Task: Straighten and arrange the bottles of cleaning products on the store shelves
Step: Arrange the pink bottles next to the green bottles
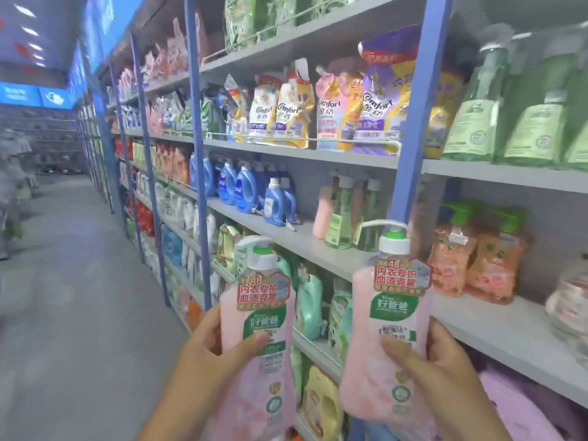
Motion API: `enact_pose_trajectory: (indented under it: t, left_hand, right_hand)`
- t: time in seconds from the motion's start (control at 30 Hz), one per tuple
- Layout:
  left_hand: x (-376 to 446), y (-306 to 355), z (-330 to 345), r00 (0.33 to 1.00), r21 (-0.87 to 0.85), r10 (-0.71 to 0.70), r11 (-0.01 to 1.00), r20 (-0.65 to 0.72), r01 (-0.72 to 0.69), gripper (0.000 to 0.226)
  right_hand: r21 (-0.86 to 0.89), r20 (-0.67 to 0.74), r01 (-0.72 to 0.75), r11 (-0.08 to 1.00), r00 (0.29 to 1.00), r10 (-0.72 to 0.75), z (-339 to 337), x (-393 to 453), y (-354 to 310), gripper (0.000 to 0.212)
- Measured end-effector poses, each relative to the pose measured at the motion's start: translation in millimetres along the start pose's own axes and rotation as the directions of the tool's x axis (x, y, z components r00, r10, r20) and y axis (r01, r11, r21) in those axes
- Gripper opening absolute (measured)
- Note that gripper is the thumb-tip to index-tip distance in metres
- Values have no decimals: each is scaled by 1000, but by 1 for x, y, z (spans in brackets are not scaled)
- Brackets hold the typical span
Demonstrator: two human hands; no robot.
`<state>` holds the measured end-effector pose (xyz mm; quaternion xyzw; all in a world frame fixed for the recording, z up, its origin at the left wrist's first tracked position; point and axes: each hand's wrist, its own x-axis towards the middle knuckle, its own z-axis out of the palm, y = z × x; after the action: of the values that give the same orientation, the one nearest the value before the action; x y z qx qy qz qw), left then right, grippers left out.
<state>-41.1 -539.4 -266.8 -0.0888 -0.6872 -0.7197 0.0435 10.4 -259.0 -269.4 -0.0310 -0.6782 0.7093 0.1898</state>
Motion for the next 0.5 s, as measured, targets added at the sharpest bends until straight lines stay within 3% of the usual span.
enact_pose_trajectory:
  t: [0.2,0.37,0.5]
  left_hand:
    - [96,-13,-2,999,60,14,998,35,-16,48]
    - [190,-14,-1,998,47,38,998,43,-40,47]
    - [267,-14,0,989,0,113,994,96,-113,52]
  right_hand:
    - [-24,13,23,999,1000,-23,48,86,29,111]
    - [-20,-21,40,999,999,-41,81,173,41,76]
    - [-51,-74,81,995,994,-84,99,230,40,93]
